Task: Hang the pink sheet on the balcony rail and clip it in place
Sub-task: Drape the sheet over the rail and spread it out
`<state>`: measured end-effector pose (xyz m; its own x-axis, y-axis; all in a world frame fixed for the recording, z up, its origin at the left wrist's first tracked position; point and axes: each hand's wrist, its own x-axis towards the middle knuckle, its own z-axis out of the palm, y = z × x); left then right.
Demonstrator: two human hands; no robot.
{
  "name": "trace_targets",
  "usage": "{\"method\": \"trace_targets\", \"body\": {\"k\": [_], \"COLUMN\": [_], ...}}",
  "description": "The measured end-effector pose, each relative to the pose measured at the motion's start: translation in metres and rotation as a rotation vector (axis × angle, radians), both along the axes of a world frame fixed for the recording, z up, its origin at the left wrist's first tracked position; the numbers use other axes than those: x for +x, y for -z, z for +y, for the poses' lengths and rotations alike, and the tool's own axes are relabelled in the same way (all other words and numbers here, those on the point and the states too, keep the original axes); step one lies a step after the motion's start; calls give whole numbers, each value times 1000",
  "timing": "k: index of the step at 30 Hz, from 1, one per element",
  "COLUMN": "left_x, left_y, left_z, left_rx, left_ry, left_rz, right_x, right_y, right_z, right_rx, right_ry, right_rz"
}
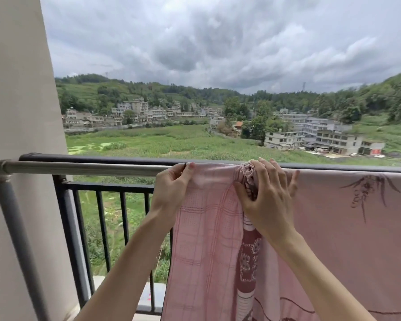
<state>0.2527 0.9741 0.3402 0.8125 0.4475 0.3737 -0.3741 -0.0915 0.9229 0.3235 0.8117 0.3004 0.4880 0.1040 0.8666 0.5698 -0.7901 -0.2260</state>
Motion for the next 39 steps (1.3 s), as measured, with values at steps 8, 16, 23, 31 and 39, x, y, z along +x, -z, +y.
{"method": "trace_targets", "body": {"k": [8, 16, 23, 31, 39], "left_x": [30, -7, -16, 32, 98], "left_y": [-35, -15, 3, -12, -18], "left_z": [24, 116, 188, 160, 98], "left_rx": [-162, -289, -351, -220, -268], "left_ry": [-174, -265, -357, -243, -195], "left_rz": [-178, -238, -204, -135, -96], "right_x": [30, 15, 11, 51, 93], "right_y": [-22, -26, -18, -35, -40], "right_z": [-5, 80, 149, 128, 63], "right_rx": [-183, -269, -247, -60, -216], "right_ry": [-20, -243, -318, -362, -361], "right_rz": [-32, 44, -99, 5, 102]}}
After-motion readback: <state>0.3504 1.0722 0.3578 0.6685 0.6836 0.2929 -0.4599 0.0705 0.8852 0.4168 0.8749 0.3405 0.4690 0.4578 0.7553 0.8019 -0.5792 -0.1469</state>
